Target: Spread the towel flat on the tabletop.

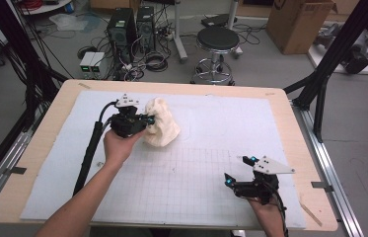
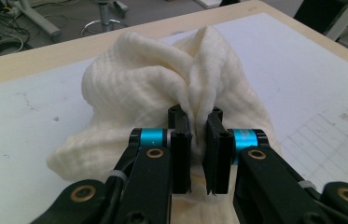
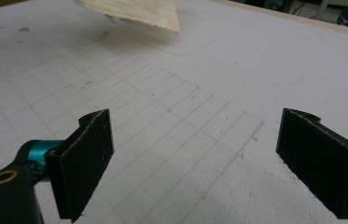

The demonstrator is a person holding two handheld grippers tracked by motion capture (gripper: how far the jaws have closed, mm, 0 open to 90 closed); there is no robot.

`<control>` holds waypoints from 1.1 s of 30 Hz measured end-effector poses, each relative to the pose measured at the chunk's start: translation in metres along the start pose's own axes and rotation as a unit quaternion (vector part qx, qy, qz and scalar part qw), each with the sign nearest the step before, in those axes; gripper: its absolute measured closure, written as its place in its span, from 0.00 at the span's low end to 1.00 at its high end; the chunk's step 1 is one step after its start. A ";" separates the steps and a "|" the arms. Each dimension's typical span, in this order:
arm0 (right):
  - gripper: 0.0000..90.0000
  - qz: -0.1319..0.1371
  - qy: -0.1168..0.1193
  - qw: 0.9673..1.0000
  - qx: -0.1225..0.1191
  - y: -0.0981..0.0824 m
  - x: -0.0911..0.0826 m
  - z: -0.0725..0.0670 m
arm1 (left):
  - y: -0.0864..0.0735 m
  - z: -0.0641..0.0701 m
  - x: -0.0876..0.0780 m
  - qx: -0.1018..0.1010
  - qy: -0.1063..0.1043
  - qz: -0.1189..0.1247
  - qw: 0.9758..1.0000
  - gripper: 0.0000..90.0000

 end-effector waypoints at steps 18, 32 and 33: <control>0.12 0.021 -0.018 1.000 0.004 0.004 -0.009 0.002 | -0.030 0.076 -0.039 0.024 -0.060 0.004 0.998 0.91; 0.12 0.012 -0.013 1.000 -0.002 0.002 -0.006 -0.002 | -0.077 0.077 0.022 0.015 -0.063 -0.052 0.997 0.90; 0.12 0.009 -0.010 1.000 0.001 0.001 -0.006 -0.003 | -0.079 0.075 0.024 0.018 -0.058 -0.055 0.997 0.89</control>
Point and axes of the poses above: each handheld gripper's, and its own axes: x roughly forward along the jaws, y roughly out of its top, z roughly to its right, the point moved 8 cm from there along x, roughly forward along the jaws, and after that the axes turned 7 degrees about -y, right-handed, at the moved point
